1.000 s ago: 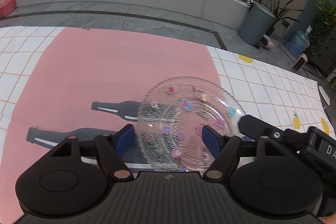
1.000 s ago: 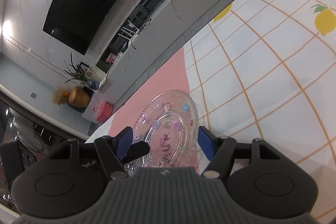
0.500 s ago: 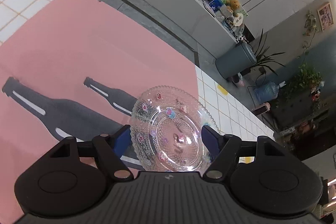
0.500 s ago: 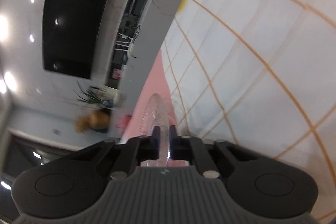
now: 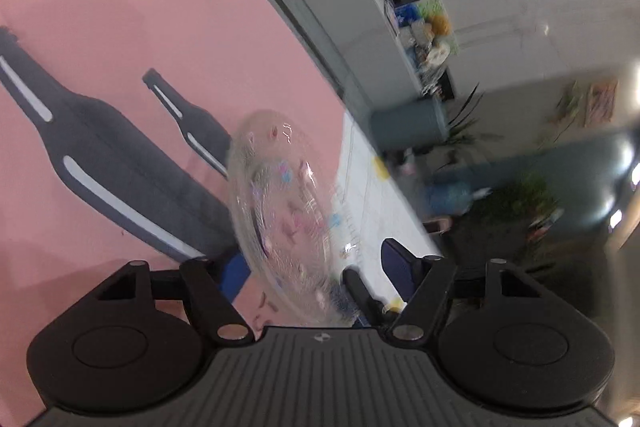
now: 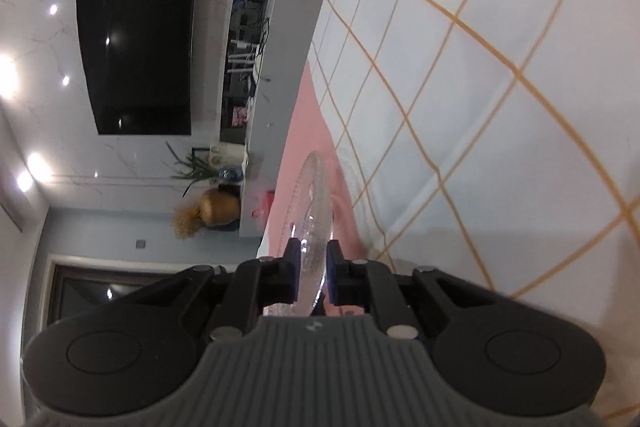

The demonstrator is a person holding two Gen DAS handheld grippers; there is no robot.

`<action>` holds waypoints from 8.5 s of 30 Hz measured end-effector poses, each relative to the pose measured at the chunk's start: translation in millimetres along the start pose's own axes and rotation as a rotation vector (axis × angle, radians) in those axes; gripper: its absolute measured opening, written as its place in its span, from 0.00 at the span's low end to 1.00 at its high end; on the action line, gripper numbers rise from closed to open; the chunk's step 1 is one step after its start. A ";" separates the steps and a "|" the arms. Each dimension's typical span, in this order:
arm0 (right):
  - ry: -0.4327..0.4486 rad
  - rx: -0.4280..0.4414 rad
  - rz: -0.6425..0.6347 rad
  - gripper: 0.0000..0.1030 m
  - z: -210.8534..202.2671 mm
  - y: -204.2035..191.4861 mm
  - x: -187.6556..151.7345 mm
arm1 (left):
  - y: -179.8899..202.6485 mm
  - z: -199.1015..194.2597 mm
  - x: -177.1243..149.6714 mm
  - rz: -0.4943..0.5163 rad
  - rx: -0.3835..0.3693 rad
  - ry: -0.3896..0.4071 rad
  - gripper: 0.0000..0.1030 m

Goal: Organize plates and bowls
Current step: 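Lift the clear glass plate with both tools and carry it toward the plate stack, then lower the clear glass plate onto the plate stack with both tools, then open both tools and withdraw from the plate stack, then move both tools to the steel bowl stack holding the green bowl, then close both tools on opposite sides of the steel bowl stack rim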

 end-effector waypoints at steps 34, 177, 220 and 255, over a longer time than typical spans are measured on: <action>0.074 0.024 -0.056 0.13 -76.6 -36.1 -72.6 | 48.6 -70.7 -66.8 0.016 0.210 0.084 0.21; -0.116 -0.501 -0.394 0.25 -135.8 -18.6 -220.9 | -5.5 -249.3 -130.8 0.353 0.592 0.048 0.72; 0.047 -0.582 -0.661 0.66 -151.6 -71.0 -238.7 | 43.9 -251.4 -143.7 0.564 0.583 0.289 0.64; -0.123 -0.656 -0.644 0.58 -9.0 -144.1 -308.5 | 5.7 -231.9 -130.0 0.504 0.668 0.102 0.69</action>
Point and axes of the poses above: each gripper's, at about its wrist camera, not at the fingertips, and z roughly the way its jaws point, y to its right, x to its top, the point moved 2 cm from there along z, roughly the way its jaws point, and after that the axes turned 3 degrees about -y, right-handed, at the moved point
